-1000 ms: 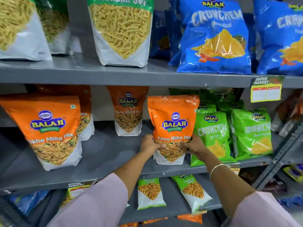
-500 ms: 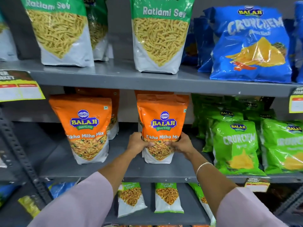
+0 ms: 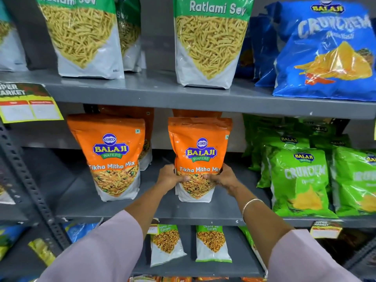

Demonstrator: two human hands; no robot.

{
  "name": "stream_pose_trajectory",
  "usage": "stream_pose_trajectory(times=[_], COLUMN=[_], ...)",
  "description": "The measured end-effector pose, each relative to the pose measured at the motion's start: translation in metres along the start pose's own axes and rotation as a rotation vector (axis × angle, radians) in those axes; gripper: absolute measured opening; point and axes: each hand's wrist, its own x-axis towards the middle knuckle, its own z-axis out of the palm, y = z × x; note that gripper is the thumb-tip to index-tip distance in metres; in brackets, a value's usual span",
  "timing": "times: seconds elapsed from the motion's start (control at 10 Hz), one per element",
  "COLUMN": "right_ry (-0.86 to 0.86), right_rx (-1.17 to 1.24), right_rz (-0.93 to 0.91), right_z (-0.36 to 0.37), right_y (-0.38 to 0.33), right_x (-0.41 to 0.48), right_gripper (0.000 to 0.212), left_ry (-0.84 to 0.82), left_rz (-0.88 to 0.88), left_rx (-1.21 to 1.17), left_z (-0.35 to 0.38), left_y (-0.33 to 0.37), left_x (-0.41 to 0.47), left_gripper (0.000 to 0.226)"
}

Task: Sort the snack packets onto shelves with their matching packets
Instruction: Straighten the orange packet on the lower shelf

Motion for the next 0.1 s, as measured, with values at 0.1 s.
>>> stream_pose_trajectory(times=[0.1], right_ry=[0.046], right_rx=[-0.026], right_rz=[-0.026], right_z=[-0.0014], right_y=[-0.0084], right_x=[-0.0034], right_gripper=[0.072], left_ry=[0.033], left_rz=[0.025], left_rx=[0.082], left_z=[-0.0011], left_y=[0.0030], left_x=[-0.0076], left_gripper=[0.083])
